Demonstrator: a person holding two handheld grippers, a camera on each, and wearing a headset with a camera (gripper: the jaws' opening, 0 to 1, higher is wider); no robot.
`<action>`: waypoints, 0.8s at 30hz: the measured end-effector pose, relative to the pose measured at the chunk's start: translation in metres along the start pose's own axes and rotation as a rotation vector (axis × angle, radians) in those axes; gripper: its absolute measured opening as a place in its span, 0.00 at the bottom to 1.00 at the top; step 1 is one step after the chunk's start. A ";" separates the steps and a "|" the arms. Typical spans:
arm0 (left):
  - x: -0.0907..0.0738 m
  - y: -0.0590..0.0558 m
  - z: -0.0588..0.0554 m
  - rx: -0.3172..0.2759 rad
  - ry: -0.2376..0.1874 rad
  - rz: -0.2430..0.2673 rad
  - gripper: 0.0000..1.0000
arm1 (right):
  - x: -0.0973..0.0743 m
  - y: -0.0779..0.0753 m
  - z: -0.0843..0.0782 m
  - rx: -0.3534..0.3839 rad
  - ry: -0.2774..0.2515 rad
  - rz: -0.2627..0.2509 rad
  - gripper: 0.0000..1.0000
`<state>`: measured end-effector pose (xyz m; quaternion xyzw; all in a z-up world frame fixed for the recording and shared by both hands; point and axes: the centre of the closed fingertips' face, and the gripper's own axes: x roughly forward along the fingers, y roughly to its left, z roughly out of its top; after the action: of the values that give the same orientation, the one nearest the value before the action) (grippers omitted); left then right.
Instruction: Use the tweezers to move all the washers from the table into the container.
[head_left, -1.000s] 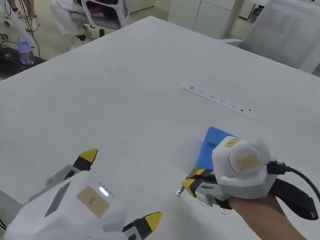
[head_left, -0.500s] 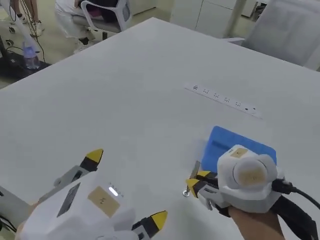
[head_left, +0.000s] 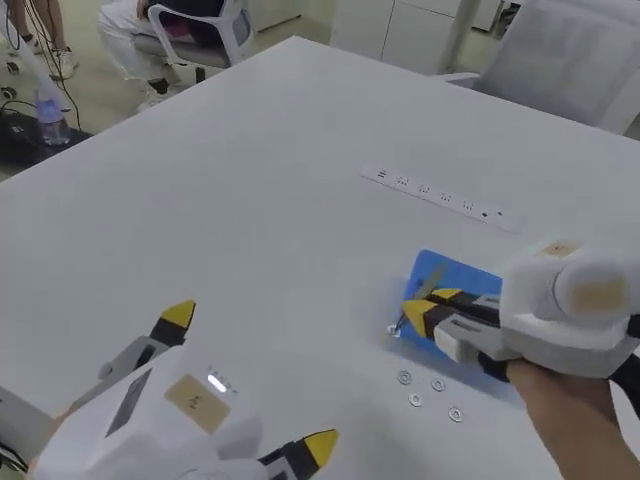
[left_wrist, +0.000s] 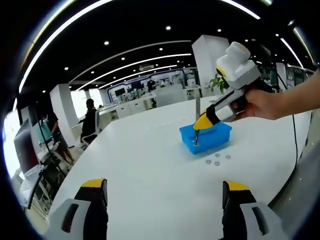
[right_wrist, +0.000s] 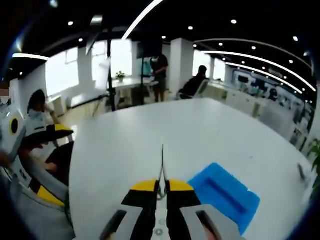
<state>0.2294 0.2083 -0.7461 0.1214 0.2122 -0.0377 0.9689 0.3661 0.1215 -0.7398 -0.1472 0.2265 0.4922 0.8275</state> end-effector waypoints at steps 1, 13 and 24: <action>0.000 0.000 0.000 0.001 0.000 0.000 0.98 | 0.000 -0.006 0.003 -0.001 -0.006 -0.017 0.02; 0.000 -0.002 0.004 -0.022 -0.024 -0.014 0.99 | 0.018 -0.061 0.008 0.019 -0.040 -0.173 0.02; 0.000 -0.004 0.009 -0.055 -0.054 -0.026 0.99 | 0.052 -0.082 -0.031 0.090 0.035 -0.225 0.02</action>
<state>0.2326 0.2025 -0.7391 0.0910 0.1885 -0.0479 0.9767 0.4522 0.1070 -0.7919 -0.1430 0.2448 0.3830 0.8792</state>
